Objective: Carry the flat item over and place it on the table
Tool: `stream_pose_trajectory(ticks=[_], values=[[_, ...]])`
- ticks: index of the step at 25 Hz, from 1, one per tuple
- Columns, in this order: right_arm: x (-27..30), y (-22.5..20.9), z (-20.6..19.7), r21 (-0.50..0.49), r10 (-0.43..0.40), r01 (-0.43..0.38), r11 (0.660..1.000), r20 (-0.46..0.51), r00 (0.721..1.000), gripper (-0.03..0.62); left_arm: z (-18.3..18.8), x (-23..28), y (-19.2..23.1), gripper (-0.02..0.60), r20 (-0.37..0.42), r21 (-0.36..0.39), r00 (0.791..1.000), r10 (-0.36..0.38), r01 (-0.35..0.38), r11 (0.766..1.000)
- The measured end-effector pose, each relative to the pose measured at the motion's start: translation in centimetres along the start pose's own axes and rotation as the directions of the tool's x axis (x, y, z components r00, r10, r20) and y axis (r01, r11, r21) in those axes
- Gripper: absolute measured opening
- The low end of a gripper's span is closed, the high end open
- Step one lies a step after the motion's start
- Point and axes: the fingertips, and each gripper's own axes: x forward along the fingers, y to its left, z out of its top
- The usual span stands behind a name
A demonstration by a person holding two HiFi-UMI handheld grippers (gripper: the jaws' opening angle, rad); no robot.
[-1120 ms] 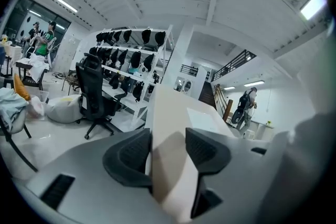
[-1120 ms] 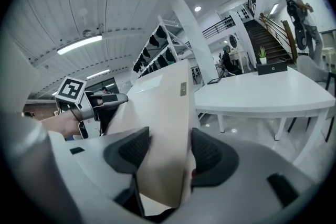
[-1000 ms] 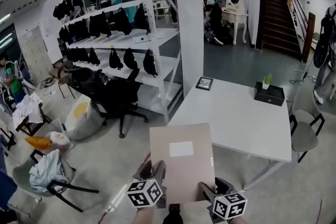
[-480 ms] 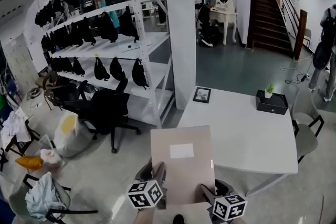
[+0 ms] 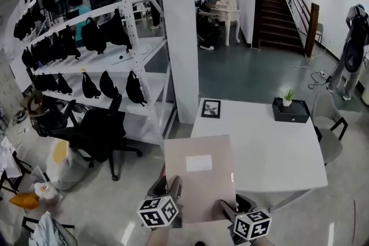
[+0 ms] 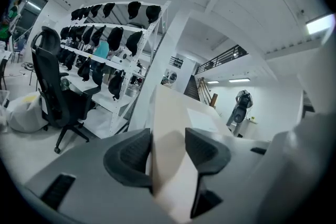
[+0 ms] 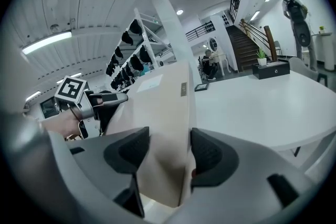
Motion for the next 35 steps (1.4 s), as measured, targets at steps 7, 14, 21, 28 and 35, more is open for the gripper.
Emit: stream_pose_trajectory(ticks=[7,14,21,28,35], values=[[1.5,-1.6,1.1,0.034,-0.052,0.052,0.998,0.013,0.999,0.244,0.8,3.8,-0.4,0.206,-0.031,0.025,0.998,-0.053,0.054,0.998],[3.2,-4.2,2.4,0.052,-0.085,0.084,0.995,0.016,0.996,0.244,1.1,8.0,-1.1,0.206,-0.058,0.031,0.995,-0.078,0.080,0.996],[5.1,-7.8,4.2,0.071,-0.113,0.111,0.991,0.019,0.993,0.244,1.4,13.0,-2.4,0.206,-0.085,0.040,0.991,-0.099,0.103,0.994],[6.3,-11.3,5.7,0.090,-0.140,0.138,0.986,0.020,0.990,0.244,1.7,17.6,-4.3,0.206,-0.108,0.056,0.987,-0.123,0.129,0.990],[7.1,-13.9,6.9,0.112,-0.163,0.160,0.981,0.018,0.986,0.244,1.7,21.1,-5.7,0.204,-0.142,0.063,0.980,-0.138,0.148,0.987]])
